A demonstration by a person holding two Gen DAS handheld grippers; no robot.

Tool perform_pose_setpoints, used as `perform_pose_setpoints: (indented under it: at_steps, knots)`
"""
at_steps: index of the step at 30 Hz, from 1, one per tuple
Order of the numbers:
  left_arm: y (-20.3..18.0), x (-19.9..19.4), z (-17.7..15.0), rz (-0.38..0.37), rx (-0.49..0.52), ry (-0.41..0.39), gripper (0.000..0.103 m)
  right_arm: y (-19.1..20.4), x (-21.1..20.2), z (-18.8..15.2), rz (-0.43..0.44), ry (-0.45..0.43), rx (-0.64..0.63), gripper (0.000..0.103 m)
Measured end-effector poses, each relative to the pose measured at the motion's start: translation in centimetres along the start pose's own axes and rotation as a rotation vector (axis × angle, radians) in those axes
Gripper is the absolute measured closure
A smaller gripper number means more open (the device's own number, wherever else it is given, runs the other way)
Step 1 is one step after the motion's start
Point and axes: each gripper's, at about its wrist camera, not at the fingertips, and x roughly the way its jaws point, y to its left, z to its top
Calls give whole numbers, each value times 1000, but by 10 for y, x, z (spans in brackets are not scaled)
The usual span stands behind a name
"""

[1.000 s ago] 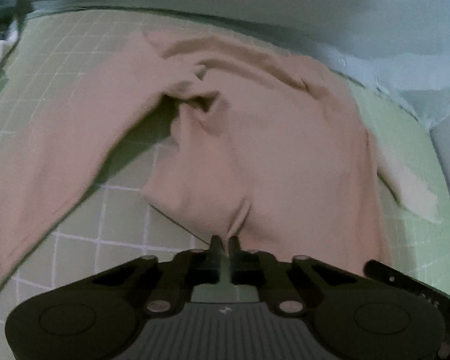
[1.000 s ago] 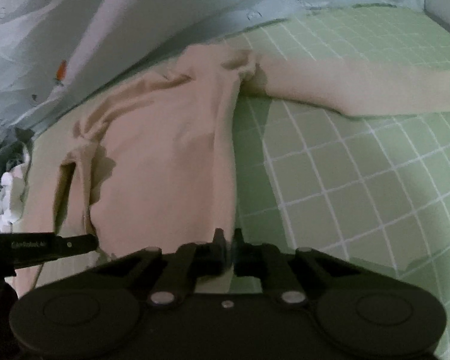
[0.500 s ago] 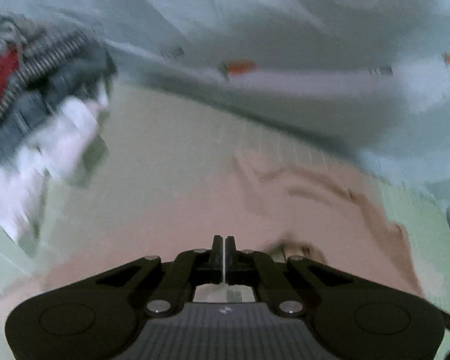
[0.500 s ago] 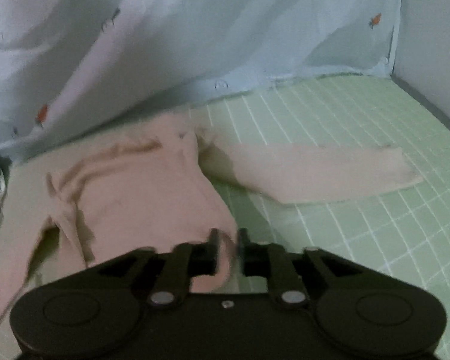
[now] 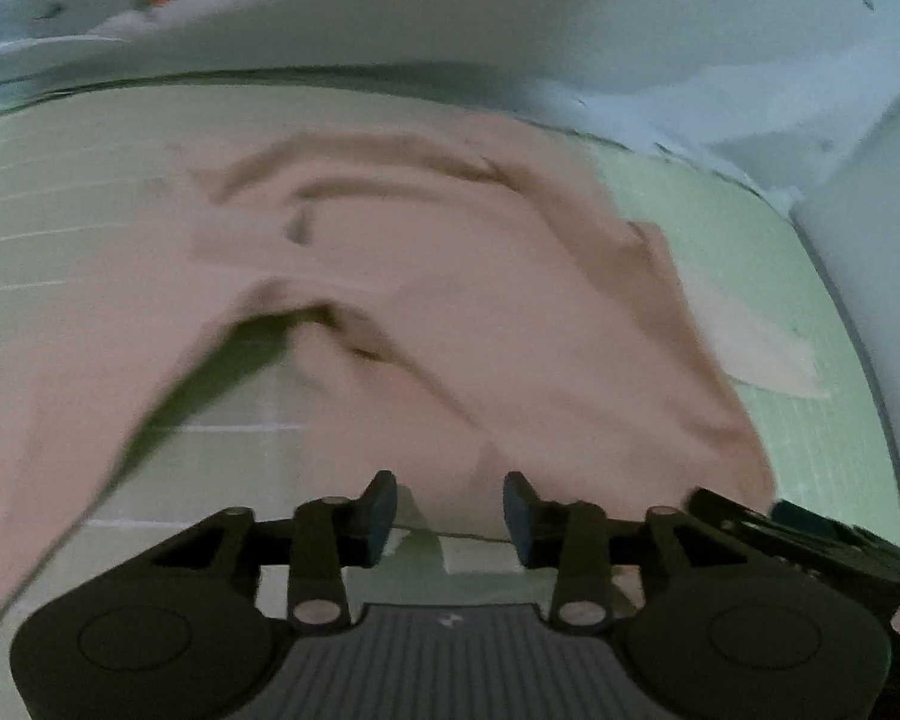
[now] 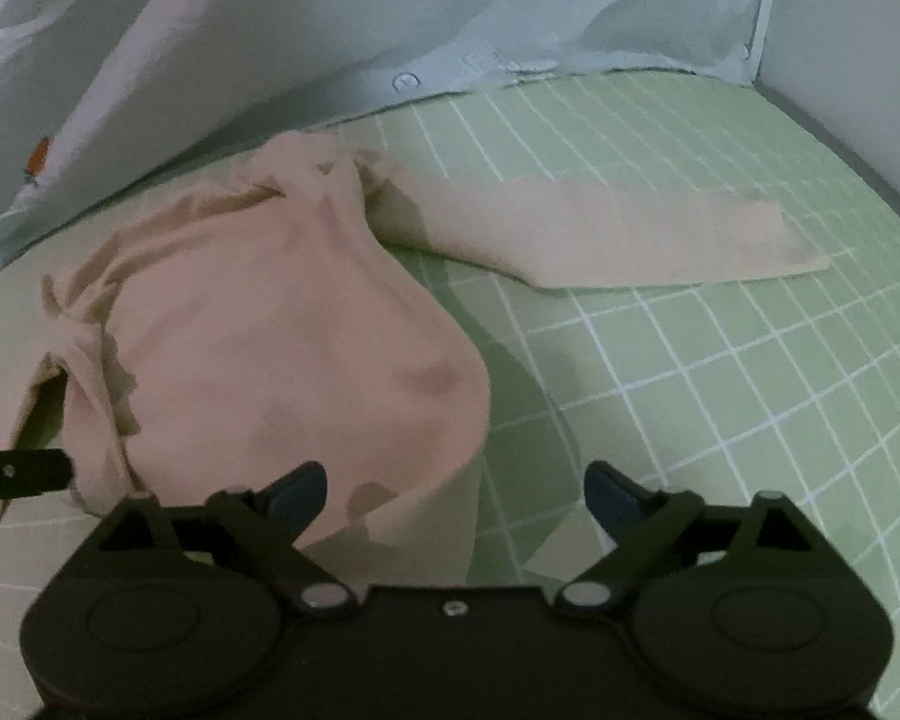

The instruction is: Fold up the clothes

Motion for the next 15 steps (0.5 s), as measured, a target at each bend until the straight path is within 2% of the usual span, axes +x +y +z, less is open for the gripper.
perform_pose_setpoints:
  at_steps: [5, 8, 10, 11, 12, 13, 14, 15]
  knots:
    - [-12, 29, 3, 41, 36, 48, 52, -1, 8, -2, -11, 31, 8, 10]
    - [-10, 39, 6, 50, 18, 67, 52, 0, 12, -3, -15, 44, 7, 11]
    - [-8, 40, 6, 52, 13, 64, 57, 1, 13, -3, -15, 47, 5, 20]
    - [-8, 39, 6, 65, 19, 61, 71, 1, 14, -3, -12, 46, 5, 24]
    - [-6, 38, 6, 76, 24, 60, 80, 1, 13, -2, 2, 43, 5, 38]
    - [-2, 36, 5, 62, 18, 59, 83, 1, 13, -2, 18, 40, 5, 50]
    - [4, 33, 5, 34, -8, 58, 92, 1, 12, -2, 33, 42, 4, 71]
    - [10, 29, 4, 13, -31, 56, 93, 1, 10, -1, 44, 42, -2, 83]
